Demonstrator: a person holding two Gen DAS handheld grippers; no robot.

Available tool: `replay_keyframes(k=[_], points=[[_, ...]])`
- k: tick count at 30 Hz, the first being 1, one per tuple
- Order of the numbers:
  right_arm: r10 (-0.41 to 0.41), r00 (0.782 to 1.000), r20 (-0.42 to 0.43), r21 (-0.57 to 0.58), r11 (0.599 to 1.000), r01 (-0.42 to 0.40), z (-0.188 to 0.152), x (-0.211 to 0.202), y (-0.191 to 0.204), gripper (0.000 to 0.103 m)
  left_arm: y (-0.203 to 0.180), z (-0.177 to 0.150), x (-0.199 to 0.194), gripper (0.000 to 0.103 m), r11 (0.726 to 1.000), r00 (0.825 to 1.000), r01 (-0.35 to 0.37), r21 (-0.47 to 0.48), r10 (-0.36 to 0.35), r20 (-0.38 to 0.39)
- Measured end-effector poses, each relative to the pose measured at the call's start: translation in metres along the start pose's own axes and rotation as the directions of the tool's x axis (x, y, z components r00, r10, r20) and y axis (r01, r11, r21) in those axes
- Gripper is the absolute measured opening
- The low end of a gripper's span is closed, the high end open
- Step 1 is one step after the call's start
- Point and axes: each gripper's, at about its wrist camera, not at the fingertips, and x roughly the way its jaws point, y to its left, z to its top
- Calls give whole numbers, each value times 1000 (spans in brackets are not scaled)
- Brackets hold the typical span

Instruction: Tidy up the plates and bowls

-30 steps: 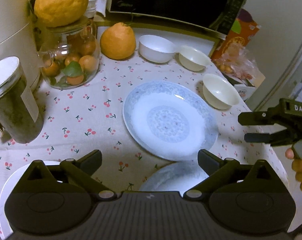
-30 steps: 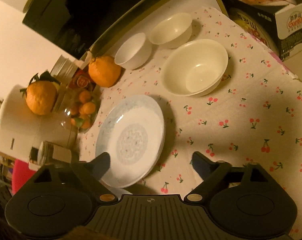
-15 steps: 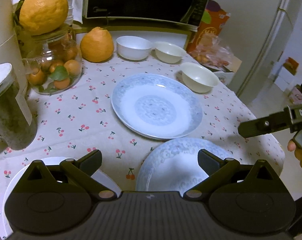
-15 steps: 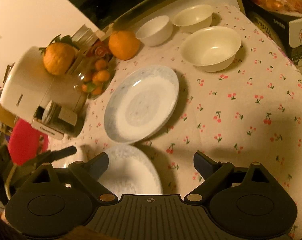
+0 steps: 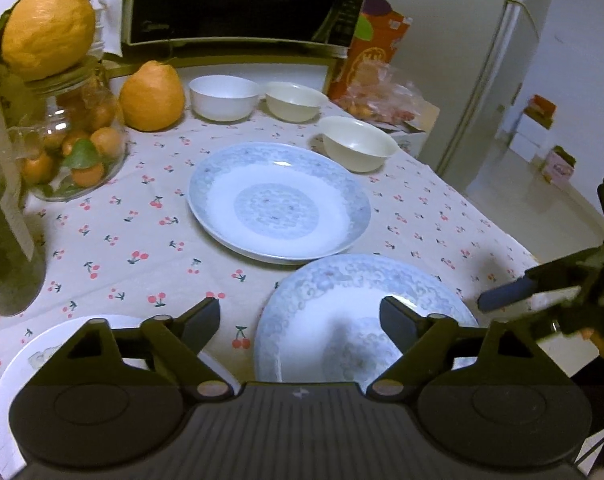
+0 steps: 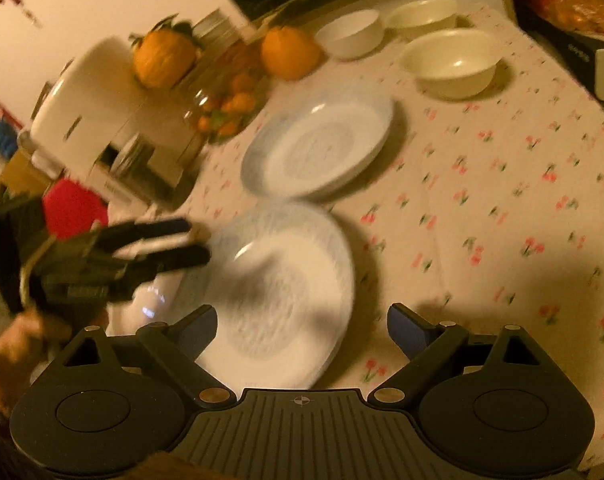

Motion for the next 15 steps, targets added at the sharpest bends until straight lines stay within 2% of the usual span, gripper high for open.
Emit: replay_keyframes(k=[2, 5, 11, 15], points=[[14, 1000, -4, -3, 1000, -14, -6, 0, 3, 94, 1, 0, 3, 69, 1000, 1000, 5, -6, -5, -21], [32, 999, -17, 2, 999, -32, -12, 2, 6, 94, 5, 0, 8, 59, 999, 999, 11, -32, -13, -45], [46, 997, -54, 24, 999, -45, -19, 10, 9, 93, 4, 2, 15, 48, 999, 997, 8, -38, -11, -71], [38, 997, -70, 40, 999, -35, -23, 14, 8, 92, 4, 2, 17, 45, 999, 997, 1, -36, -3, -80]])
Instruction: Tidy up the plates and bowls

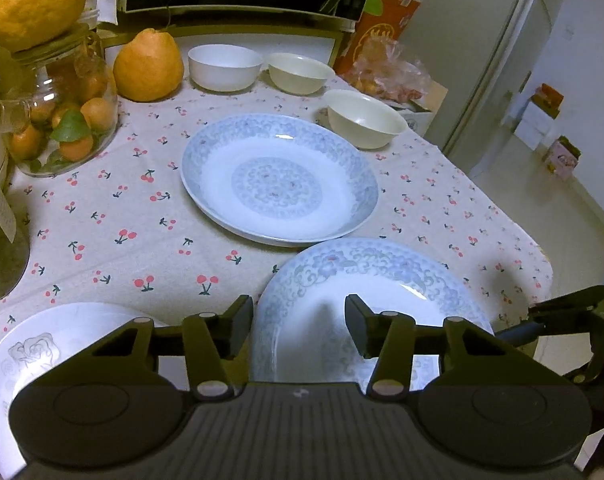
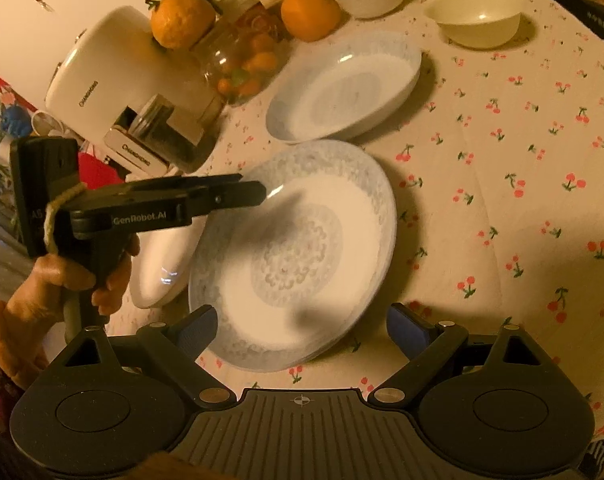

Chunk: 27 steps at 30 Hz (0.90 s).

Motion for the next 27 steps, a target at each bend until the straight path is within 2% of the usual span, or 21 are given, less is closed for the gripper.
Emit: replay_keyframes(k=[5, 7, 11, 13, 16, 19, 27], points=[[-10, 1000, -8, 10, 1000, 10, -2, 3, 2, 85, 3, -1, 4, 39, 1000, 1000, -14, -5, 14, -26], [-7, 1000, -16, 10, 1000, 7, -1, 5, 4, 68, 5, -1, 6, 35, 1000, 999, -20, -8, 20, -40], [-46, 999, -13, 24, 999, 47, 0, 6, 4, 54, 7, -3, 7, 28, 999, 998, -38, -11, 38, -50], [-62, 998, -17, 53, 997, 63, 2, 5, 0, 38, 8, -2, 7, 26, 999, 998, -43, -23, 41, -52], [-68, 997, -28, 89, 994, 70, 5, 4, -9, 24, 10, -3, 5, 25, 998, 997, -48, -37, 46, -54], [-69, 997, -33, 105, 992, 72, 5, 4, -13, 19, 7, -2, 3, 25, 998, 997, -55, -31, 54, -52], [-58, 997, -45, 126, 990, 63, 8, 3, -14, 19, 6, 1, -5, 25, 997, 998, -59, -45, 58, -21]])
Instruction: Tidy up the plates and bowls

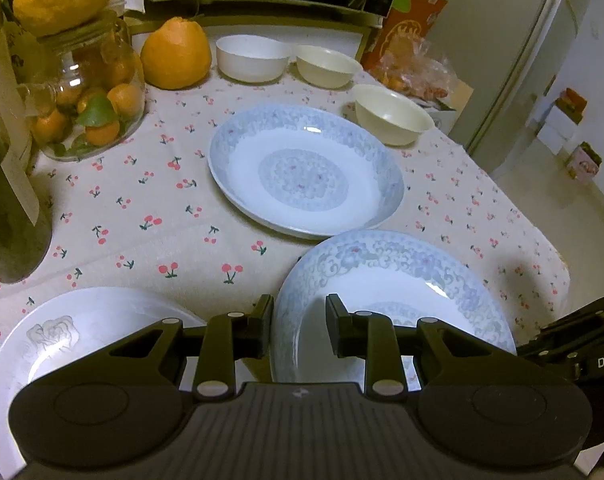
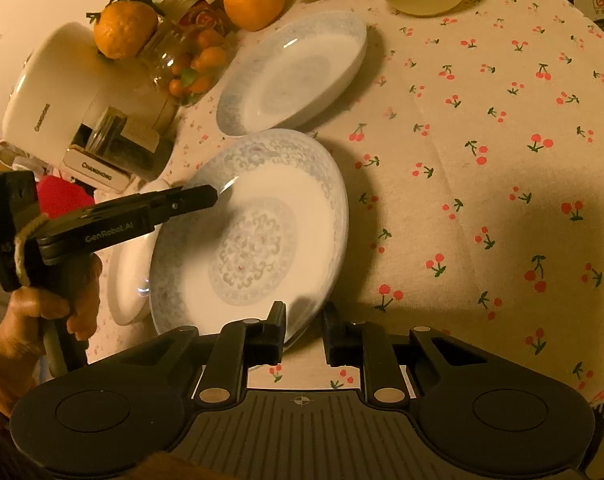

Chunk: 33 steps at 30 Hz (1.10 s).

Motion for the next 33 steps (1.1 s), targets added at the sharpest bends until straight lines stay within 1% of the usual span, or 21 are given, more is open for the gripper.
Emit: replay_keyframes(k=[6, 9, 13, 15, 18, 22, 26, 28, 33], points=[[15, 1000, 25, 18, 1000, -15, 7, -10, 1, 18, 0, 3, -7, 25, 1000, 1000, 5, -17, -5, 24], [16, 999, 48, 21, 1000, -17, 13, -15, 3, 18, 2, 5, -10, 25, 999, 999, 9, -43, -7, 42], [14, 997, 80, 21, 1000, -16, 30, -20, 5, 17, 3, 12, -12, 25, 997, 997, -9, -81, 15, 75], [14, 995, 100, 15, 1000, -15, 42, -21, 7, 17, 6, 15, -12, 25, 993, 996, -13, -115, 23, 90], [11, 992, 126, 24, 1000, -14, 61, -21, 5, 15, 11, 21, -10, 24, 984, 994, -10, -179, 30, 109], [-7, 987, 162, 35, 999, 2, 83, -18, 4, 15, 13, 28, -6, 24, 975, 991, -26, -221, 54, 122], [-14, 982, 188, 63, 998, 2, 102, -12, 1, 15, 17, 36, 1, 24, 959, 987, -35, -281, 77, 138], [-22, 979, 201, 79, 997, 6, 111, -9, -1, 15, 18, 39, 4, 24, 947, 984, -44, -318, 96, 151], [-46, 973, 227, 125, 992, 18, 130, 1, -5, 15, 16, 47, 14, 23, 928, 972, -99, -360, 168, 165]])
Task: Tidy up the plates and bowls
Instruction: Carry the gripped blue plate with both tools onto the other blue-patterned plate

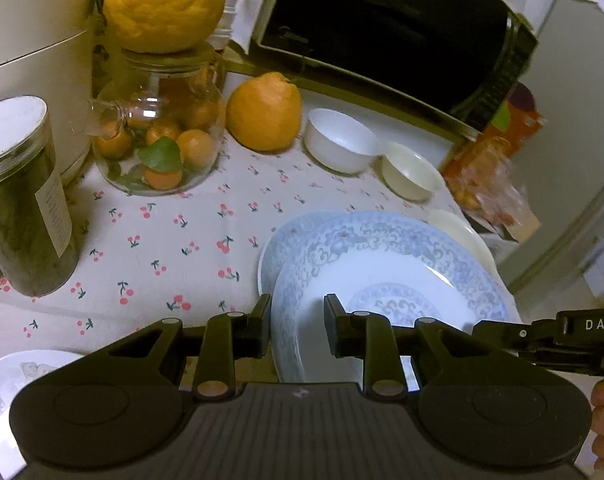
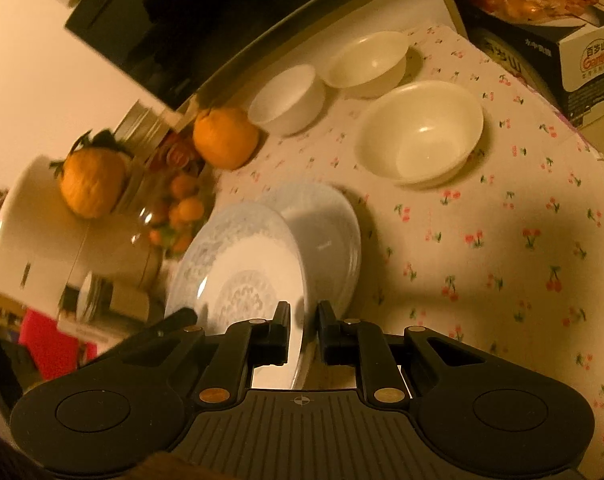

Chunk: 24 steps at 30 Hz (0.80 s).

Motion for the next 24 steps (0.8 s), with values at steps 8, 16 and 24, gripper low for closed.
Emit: replay_keyframes(k=[8, 16, 24], points=[[-13, 1000, 29, 87, 996, 10, 15, 24, -6, 15, -2, 5, 17, 23, 994, 995, -89, -64, 92, 50], [-23, 999, 44, 127, 992, 17, 21, 39, -11, 15, -8, 0, 28, 23, 988, 985, -150, -27, 152, 77], [-42, 998, 48, 108, 993, 36, 21, 45, -11, 15, -10, -2, 31, 23, 986, 982, -169, 10, 168, 88]])
